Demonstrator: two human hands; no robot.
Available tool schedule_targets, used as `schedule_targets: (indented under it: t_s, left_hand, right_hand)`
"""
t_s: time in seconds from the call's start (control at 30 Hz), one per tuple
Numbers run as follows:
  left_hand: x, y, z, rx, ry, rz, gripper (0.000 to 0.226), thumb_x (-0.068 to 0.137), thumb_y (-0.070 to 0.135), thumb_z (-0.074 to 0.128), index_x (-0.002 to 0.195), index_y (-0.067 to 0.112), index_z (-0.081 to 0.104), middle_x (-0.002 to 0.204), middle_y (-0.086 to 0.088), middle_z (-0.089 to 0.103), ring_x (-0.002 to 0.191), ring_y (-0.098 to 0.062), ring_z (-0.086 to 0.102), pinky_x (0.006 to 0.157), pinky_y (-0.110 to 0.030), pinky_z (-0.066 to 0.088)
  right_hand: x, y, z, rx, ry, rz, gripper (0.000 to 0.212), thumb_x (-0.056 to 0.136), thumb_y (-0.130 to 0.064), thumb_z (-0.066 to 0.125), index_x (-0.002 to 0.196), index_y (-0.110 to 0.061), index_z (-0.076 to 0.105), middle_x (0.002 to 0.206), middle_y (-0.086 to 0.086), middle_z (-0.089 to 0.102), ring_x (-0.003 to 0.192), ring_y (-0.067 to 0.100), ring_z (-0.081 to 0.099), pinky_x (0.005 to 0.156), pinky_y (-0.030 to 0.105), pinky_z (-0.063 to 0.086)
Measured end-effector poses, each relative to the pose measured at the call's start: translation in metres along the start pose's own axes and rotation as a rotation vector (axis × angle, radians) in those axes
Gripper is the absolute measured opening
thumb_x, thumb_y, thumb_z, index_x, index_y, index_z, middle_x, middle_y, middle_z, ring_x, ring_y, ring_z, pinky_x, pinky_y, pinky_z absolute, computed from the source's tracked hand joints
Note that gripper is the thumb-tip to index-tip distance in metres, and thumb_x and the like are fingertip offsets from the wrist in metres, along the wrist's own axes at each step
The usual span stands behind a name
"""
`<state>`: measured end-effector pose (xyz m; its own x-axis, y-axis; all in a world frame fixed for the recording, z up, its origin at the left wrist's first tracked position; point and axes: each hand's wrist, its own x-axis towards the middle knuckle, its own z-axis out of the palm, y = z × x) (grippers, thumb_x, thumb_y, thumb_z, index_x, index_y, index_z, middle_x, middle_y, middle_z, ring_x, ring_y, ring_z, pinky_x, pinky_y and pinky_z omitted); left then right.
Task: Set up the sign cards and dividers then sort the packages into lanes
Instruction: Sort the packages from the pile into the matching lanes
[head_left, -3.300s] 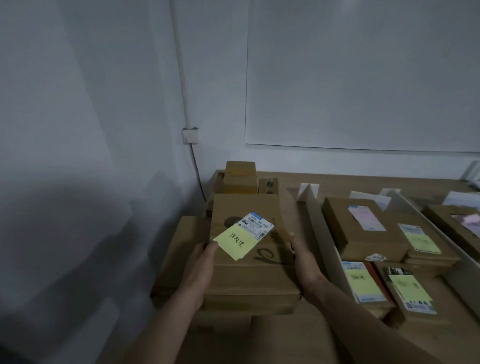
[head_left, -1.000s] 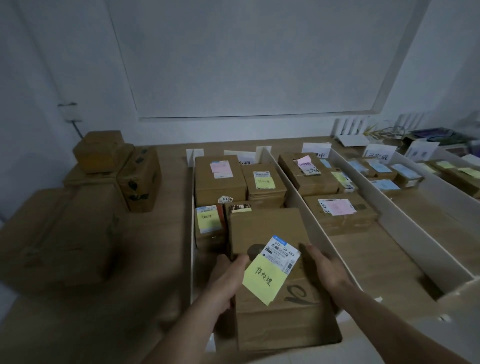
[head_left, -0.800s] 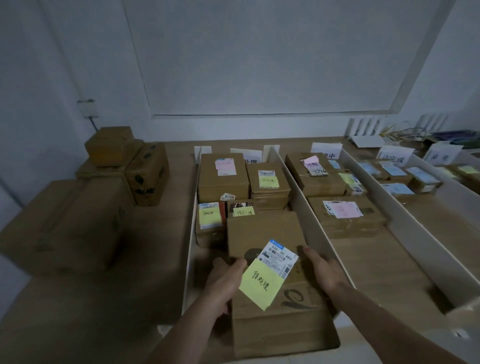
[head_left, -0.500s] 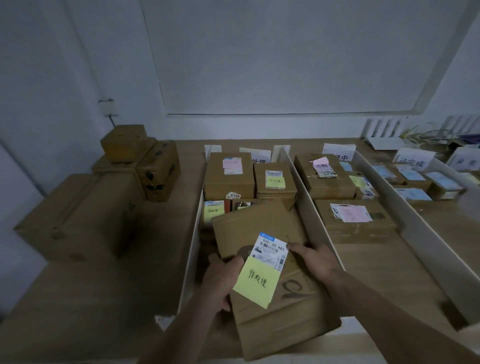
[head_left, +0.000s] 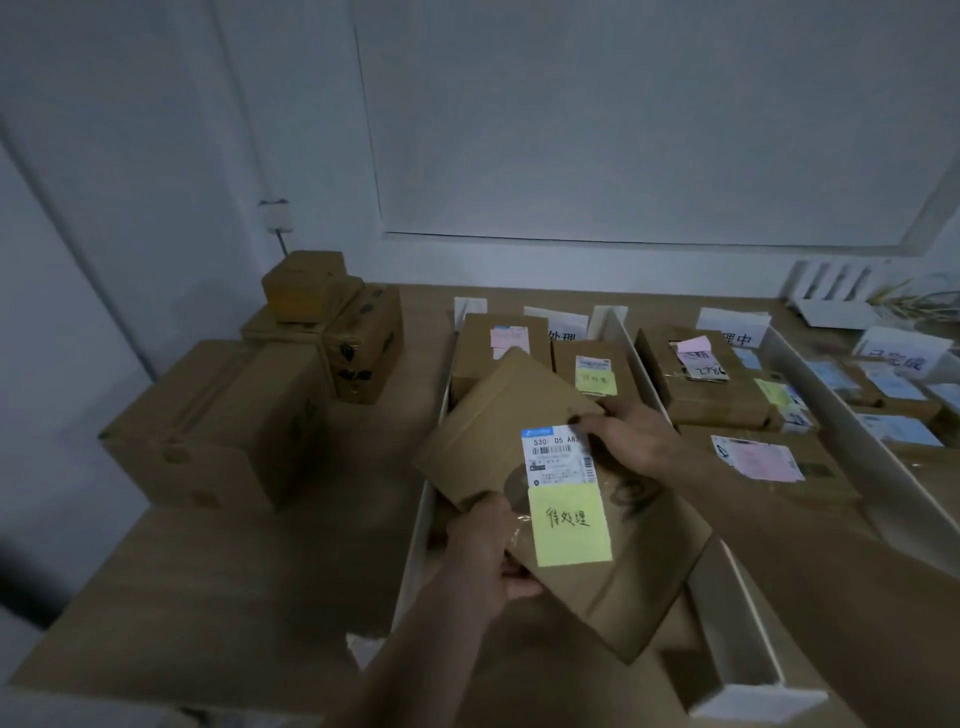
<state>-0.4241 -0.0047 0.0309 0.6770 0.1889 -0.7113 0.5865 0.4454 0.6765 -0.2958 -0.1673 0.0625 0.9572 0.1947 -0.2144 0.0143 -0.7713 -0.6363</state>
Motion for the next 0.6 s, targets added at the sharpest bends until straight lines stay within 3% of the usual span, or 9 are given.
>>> schedule_targets:
  t_s: [0.2, 0.4, 0.6]
  left_hand:
    - [-0.005, -0.017, 0.002, -0.144, -0.062, -0.092, 0.018, 0.097, 0.019, 0.051, 0.1, 0.003, 0.06, 0.082, -0.017, 0.069, 0.084, -0.033, 0.065, 0.07, -0.05, 0.057]
    - [-0.009, -0.029, 0.013, -0.288, 0.001, -0.174, 0.009, 0.098, 0.014, 0.052, 0.096, 0.006, 0.055, 0.095, -0.021, 0.062, 0.09, -0.038, 0.059, 0.093, -0.062, 0.051]
    - [0.007, -0.054, 0.031, -0.404, 0.087, -0.193, 0.016, 0.093, 0.012, 0.054, 0.105, 0.002, 0.058, 0.1, -0.025, 0.069, 0.095, -0.042, 0.064, 0.088, -0.061, 0.054]
  right_hand:
    - [0.019, 0.0, 0.01, -0.15, -0.035, -0.024, 0.03, 0.094, -0.059, 0.048, 0.108, -0.035, 0.059, 0.113, -0.002, 0.064, 0.103, 0.023, 0.06, 0.095, 0.042, 0.046]
    - [0.031, 0.003, 0.019, -0.261, -0.083, -0.079, 0.028, 0.093, -0.057, 0.05, 0.089, -0.032, 0.063, 0.106, -0.004, 0.068, 0.099, 0.019, 0.061, 0.091, 0.038, 0.047]
    - [0.043, 0.005, 0.025, -0.339, -0.197, -0.161, 0.032, 0.087, -0.059, 0.048, 0.095, -0.032, 0.063, 0.098, -0.008, 0.068, 0.092, 0.014, 0.062, 0.084, 0.037, 0.05]
